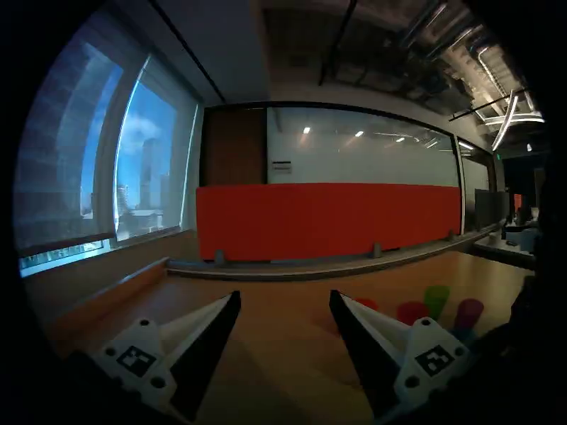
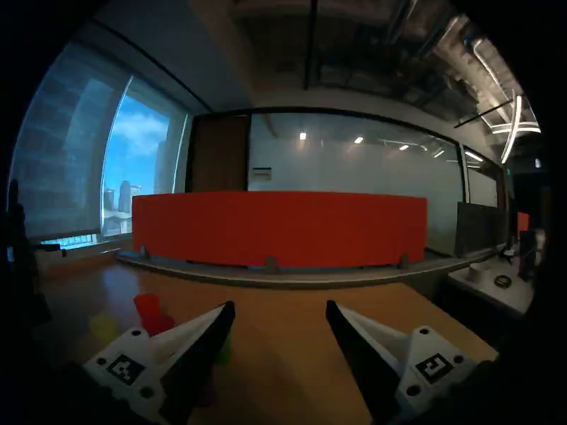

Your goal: Pour water

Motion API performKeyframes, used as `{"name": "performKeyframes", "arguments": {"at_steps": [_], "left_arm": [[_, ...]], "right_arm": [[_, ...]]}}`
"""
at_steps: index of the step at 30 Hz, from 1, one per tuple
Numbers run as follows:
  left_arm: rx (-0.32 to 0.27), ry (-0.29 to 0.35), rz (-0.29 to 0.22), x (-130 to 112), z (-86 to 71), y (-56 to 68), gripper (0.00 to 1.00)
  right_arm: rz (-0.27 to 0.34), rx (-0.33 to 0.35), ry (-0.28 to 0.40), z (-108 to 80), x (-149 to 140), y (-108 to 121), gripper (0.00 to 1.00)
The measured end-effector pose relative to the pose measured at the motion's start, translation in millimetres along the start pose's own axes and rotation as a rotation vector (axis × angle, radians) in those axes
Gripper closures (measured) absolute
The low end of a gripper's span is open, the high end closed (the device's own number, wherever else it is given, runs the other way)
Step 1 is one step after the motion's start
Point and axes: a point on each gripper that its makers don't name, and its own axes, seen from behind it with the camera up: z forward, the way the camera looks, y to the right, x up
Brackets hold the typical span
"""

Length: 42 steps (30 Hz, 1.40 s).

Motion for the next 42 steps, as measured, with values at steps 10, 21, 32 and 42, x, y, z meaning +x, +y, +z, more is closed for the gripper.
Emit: {"name": "performKeyframes", "arguments": {"at_steps": [10,21,32,42], "left_arm": [[-0.046,0.017,-0.014,62,6.3,13.1,0.07],[-0.117,-0.022,-0.003,73,6.9,31.6,0.07],[-0.291,-0.055,0.009,71,3.2,69.3,0.07],[-0.454,-0.072,-0.018,69,-9.3,99.8,0.07]], "right_arm": [[0.05,0.007,-0.028,-0.8,39,15,0.01],[0.039,0.042,-0.031,-3.2,52,16,0.01],[0.043,0.224,-0.02,-6.6,62,-8,0.01],[0.01,0.421,-0.032,-19.5,66,-39,0.01]]}}
